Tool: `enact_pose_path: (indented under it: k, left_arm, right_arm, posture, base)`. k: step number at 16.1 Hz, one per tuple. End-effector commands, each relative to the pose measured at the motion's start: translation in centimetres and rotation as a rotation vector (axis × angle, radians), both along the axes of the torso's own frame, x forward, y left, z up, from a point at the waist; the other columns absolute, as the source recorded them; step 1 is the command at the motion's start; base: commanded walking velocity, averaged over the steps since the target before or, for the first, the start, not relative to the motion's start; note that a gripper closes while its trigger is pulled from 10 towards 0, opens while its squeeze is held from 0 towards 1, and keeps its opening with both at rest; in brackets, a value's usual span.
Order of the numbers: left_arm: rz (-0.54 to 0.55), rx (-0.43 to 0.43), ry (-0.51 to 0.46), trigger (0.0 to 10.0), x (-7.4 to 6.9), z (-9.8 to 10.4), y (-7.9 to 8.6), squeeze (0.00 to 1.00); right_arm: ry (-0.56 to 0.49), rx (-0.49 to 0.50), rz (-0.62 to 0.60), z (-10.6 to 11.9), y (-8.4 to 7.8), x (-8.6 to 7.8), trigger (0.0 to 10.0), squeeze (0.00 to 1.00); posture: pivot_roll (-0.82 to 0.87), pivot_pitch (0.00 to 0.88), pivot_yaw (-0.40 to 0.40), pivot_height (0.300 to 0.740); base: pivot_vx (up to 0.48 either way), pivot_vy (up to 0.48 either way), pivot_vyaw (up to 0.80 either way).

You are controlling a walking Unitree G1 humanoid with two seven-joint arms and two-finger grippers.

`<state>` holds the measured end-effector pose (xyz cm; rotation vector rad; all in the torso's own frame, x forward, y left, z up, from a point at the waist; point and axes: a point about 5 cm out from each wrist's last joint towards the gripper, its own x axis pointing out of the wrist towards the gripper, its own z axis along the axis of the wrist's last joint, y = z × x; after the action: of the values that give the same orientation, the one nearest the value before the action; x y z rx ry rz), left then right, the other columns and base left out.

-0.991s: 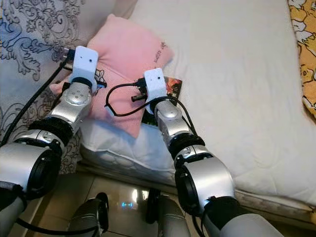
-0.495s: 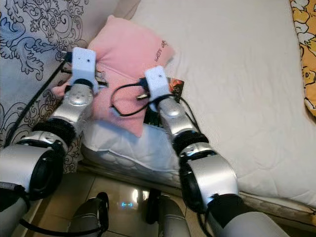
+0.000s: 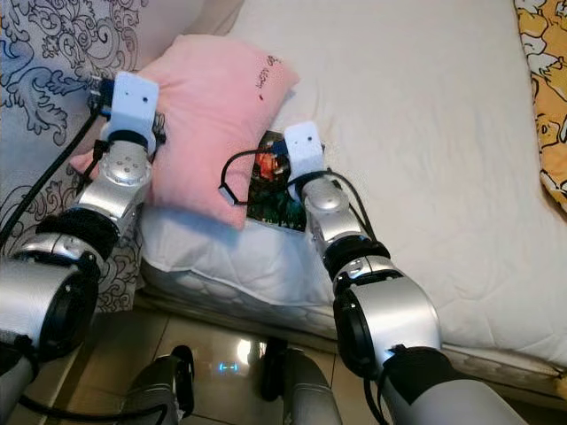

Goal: Clean up the room

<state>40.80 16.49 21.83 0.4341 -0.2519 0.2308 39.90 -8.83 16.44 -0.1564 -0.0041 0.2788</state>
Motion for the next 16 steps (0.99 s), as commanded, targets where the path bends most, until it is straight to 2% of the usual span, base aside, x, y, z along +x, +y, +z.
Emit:
enact_pose_path:
  k: [1,3,5,6,8,9,10,11,12,13,14,15,16]
  left_arm:
    - [-0.042,-0.013,-0.106,10.0,-0.4,1.5,-1.2,1.0]
    - [-0.14,0.013,-0.254,10.0,-2.3,4.4,-2.6,1.0]
    - [-0.213,0.016,-0.284,10.0,-3.7,5.5,-3.6,1.0]
    - [-0.3,0.038,-0.243,10.0,-4.8,4.6,-4.7,1.0]
    - [-0.348,0.053,-0.199,10.0,-5.8,2.9,-5.1,1.0]
    - [-0.381,0.038,-0.139,10.0,-6.9,0.9,-5.2,1.0]
    - [-0.409,0.023,-0.12,10.0,-7.9,0.3,-5.4,1.0]
    - [-0.484,-0.075,-0.049,10.0,-11.0,-2.0,-5.1,0.0]
    - [-0.467,-0.108,-0.03,10.0,-11.3,-2.4,-4.7,0.0]
    - [-0.399,-0.197,-0.014,10.0,-11.6,-3.0,-3.6,0.0]
    - [-0.356,-0.219,0.004,10.0,-11.3,-3.8,-3.2,0.0]
    - [-0.348,-0.223,0.015,10.0,-11.1,-4.3,-3.2,0.0]
    - [-0.354,-0.211,0.06,10.0,-10.5,-6.1,-4.1,0.0]
  right_arm:
    - [-0.094,0.01,-0.018,1.2,-1.1,0.1,10.0,1.0]
    - [-0.214,0.043,-0.052,2.4,-3.4,-0.1,10.0,1.0]
    - [-0.255,0.068,-0.076,2.1,-4.8,-1.0,10.0,1.0]
    - [-0.269,0.083,-0.086,1.0,-5.3,-2.2,10.0,1.0]
    - [-0.249,0.124,-0.114,-0.4,-5.9,-3.4,10.0,1.0]
    - [-0.236,0.198,-0.204,-1.4,-7.1,-4.6,10.0,1.0]
    - [-0.257,0.195,-0.24,-1.6,-7.7,-5.6,10.0,1.0]
    - [-0.373,0.067,-0.288,-1.4,-8.8,-9.1,10.0,1.0]
    - [-0.369,0.051,-0.298,-1.6,-8.8,-9.5,10.0,1.0]
    - [-0.291,0.034,-0.333,-3.3,-9.2,-9.8,10.0,1.0]
    - [-0.252,0.018,-0.322,-4.5,-8.8,-9.8,10.0,0.0]
    - [-0.247,0.01,-0.308,-4.8,-8.5,-9.8,10.0,0.0]
    - [-0.235,0.027,-0.287,-4.6,-7.7,-9.0,10.0,0.0]
  posture:
    - [0.05,0.211,-0.128,0.74]
    - [0.06,0.185,-0.128,0.74]
    - [0.06,0.151,-0.125,0.74]
    - [0.06,0.109,-0.112,0.74]
    - [0.06,0.08,-0.097,0.74]
    - [0.06,0.05,-0.082,0.74]
    - [0.06,0.036,-0.074,0.74]
    - [0.04,0.021,-0.052,0.74]
    - [0.04,0.021,-0.052,0.74]
    - [0.03,0.017,-0.056,0.74]
    - [0.04,0.002,-0.06,0.74]
    - [0.04,0.0,-0.057,0.74]
    - [-0.01,0.018,-0.033,0.74]
  base:
    - [0.0,0.0,0.0]
    - [0.0,0.0,0.0]
    - [0.0,0.0,0.0]
    - [0.0,0.0,0.0]
    - [0.0,0.0,0.0]
    - [0.0,0.0,0.0]
    - [0.0,0.0,0.0]
    - [0.0,0.0,0.0]
    - [0.0,0.0,0.0]
    - [0.0,0.0,0.0]
    - [0.0,-0.48,0.0]
    - [0.0,-0.48,0.0]
    - [0.0,-0.48,0.0]
